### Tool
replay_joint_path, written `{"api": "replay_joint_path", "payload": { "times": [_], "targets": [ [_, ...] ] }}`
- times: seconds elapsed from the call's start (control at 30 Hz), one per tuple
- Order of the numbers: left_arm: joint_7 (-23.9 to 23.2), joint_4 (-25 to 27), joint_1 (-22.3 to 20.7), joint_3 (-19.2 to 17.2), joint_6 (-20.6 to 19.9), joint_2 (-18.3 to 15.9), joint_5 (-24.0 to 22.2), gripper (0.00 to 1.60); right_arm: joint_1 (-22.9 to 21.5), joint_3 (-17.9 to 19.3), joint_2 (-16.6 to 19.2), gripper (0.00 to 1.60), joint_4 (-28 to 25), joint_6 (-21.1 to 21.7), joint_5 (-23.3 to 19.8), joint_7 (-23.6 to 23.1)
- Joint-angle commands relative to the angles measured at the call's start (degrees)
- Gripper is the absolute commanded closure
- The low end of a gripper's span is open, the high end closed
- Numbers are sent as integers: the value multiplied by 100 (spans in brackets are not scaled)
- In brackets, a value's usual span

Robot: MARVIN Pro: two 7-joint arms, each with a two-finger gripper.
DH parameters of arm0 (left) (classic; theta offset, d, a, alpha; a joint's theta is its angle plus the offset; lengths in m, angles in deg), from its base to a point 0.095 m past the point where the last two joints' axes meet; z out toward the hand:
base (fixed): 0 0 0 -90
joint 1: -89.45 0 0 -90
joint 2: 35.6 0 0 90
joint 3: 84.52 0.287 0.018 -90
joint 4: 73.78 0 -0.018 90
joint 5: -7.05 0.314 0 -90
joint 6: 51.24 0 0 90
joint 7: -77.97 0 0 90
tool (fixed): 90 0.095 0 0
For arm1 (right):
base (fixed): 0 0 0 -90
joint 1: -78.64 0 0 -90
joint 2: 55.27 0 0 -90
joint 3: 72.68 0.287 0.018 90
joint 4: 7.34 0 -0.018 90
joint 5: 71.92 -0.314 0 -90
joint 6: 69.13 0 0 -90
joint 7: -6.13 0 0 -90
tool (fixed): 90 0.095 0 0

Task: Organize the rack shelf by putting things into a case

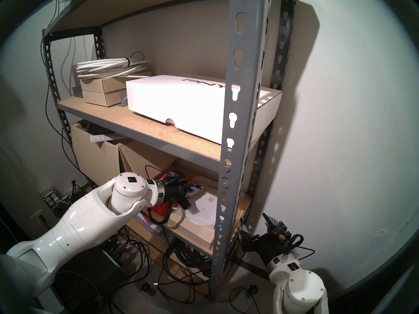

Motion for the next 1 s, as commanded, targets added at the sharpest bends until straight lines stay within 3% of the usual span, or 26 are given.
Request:
{"api": "replay_joint_path", "payload": {
  "times": [0.0, 0.2, 0.6, 0.77, 0.97],
  "targets": [
    [-37, 714, 423, -505, 97, -702, -306, 160, -35, -2, 5, 0, -114, -45, -3, 3],
    [51, 1184, 1018, -1023, 116, -1125, -473, 160, -36, -1, 2, 0, -113, -45, -1, 0],
    [414, 1383, 1925, -1779, 416, -1781, -789, 160, -33, 1, -2, 0, -118, -49, 2, -3],
    [516, 1352, 2077, -1856, 488, -1788, -848, 160, -31, 0, -2, 0, -120, -52, 3, -2],
    [511, 1029, 1913, -1632, 478, -1665, -668, 160, -30, 0, -3, 0, -120, -53, 3, -2]
  ]
}}
